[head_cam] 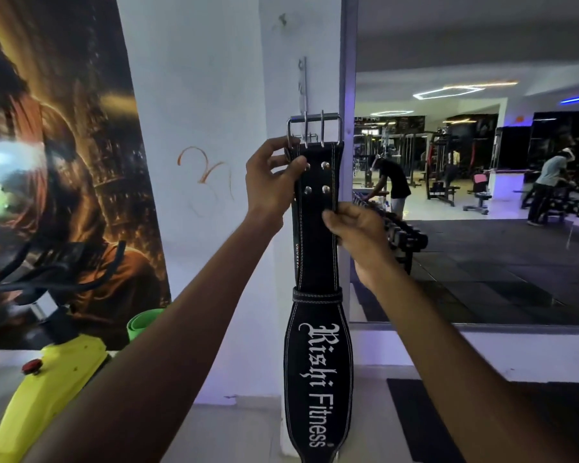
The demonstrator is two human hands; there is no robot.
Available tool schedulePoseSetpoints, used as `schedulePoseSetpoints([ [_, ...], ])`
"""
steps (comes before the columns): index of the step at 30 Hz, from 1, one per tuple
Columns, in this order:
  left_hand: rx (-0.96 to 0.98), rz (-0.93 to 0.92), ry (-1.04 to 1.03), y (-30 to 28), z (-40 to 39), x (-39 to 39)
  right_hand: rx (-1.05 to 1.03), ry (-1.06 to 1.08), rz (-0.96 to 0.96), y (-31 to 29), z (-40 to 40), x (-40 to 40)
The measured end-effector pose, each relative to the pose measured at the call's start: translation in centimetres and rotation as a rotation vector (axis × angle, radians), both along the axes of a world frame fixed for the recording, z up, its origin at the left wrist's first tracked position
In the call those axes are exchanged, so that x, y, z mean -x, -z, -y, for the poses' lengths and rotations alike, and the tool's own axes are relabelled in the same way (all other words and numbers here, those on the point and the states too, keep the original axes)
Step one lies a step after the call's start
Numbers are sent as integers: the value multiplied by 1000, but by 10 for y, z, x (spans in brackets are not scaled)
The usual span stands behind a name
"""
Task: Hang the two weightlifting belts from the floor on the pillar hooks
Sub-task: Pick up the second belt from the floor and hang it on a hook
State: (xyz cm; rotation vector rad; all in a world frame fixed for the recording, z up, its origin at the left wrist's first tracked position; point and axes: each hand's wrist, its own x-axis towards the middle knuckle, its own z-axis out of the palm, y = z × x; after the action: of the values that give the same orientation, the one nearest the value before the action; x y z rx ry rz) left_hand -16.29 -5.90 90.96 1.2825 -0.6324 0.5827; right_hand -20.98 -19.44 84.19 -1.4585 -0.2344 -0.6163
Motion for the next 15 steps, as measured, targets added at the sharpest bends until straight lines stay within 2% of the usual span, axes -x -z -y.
schedulePoseSetpoints([
  [3,49,-4,-3,-10,-8,-3,48,5,-28,34,-4,-2],
  [11,81,40,-16,-38,-23,-12,-83,-43,11,75,-15,1],
  [15,106,53,-28,-46,-27,-16,26,-45,-76,122,-25,1],
])
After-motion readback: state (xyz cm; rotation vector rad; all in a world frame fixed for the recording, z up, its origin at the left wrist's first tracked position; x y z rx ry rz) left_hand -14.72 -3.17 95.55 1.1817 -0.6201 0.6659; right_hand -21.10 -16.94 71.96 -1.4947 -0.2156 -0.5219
